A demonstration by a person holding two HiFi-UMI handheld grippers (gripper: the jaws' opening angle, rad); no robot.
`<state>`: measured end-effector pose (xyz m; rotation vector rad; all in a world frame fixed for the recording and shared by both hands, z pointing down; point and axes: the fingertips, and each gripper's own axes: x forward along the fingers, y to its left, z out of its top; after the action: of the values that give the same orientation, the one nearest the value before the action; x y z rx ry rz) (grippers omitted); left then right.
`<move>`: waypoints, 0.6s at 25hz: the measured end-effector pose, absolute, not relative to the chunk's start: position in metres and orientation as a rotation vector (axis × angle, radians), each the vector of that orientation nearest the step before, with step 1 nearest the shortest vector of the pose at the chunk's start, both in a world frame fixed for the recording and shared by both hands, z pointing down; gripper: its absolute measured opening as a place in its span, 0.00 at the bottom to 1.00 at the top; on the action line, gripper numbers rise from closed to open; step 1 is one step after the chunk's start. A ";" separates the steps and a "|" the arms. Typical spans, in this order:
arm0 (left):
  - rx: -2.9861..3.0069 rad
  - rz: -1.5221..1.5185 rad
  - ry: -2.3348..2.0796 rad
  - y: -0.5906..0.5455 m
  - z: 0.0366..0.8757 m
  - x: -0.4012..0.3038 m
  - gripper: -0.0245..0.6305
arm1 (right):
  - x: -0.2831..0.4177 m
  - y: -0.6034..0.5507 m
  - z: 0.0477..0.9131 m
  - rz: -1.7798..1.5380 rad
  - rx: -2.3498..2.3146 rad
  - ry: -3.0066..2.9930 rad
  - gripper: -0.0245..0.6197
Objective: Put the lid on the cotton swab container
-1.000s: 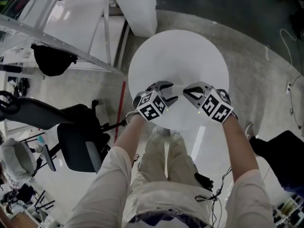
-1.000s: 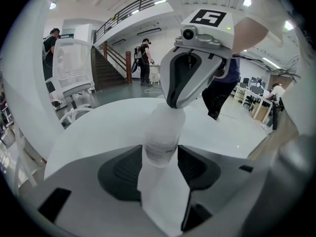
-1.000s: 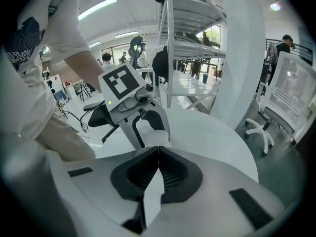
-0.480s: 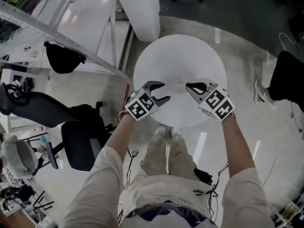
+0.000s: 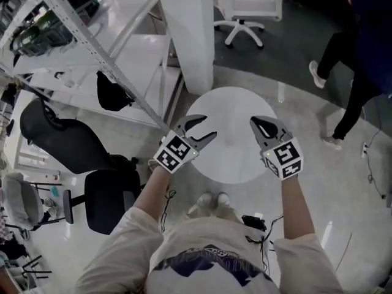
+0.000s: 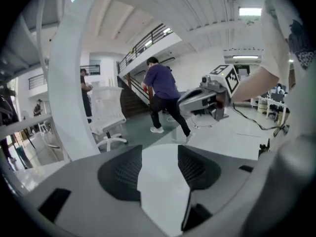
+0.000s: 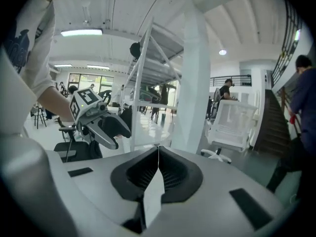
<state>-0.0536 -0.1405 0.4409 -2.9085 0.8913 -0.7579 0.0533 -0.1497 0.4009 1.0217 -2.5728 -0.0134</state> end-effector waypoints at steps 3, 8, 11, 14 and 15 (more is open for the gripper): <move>-2.863 -0.553 1.044 -0.141 0.388 -0.050 0.37 | 0.058 -0.143 0.365 -0.068 1.187 -2.605 0.05; -2.720 -0.184 1.227 -0.116 0.323 -0.038 0.29 | 0.054 -0.125 0.334 -0.106 1.382 -2.660 0.05; -2.696 -0.058 1.263 -0.100 0.307 -0.025 0.24 | 0.057 -0.115 0.321 -0.110 1.515 -2.665 0.05; -2.673 0.027 1.300 -0.090 0.297 -0.016 0.21 | 0.063 -0.106 0.312 -0.132 1.639 -2.649 0.05; -2.665 0.043 1.302 -0.087 0.294 -0.013 0.18 | 0.065 -0.102 0.309 -0.148 1.670 -2.644 0.05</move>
<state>-0.0133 -0.0868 0.2943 -2.6646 1.3025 0.0431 0.0648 -0.1020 0.3093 1.6700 -2.6438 -0.1478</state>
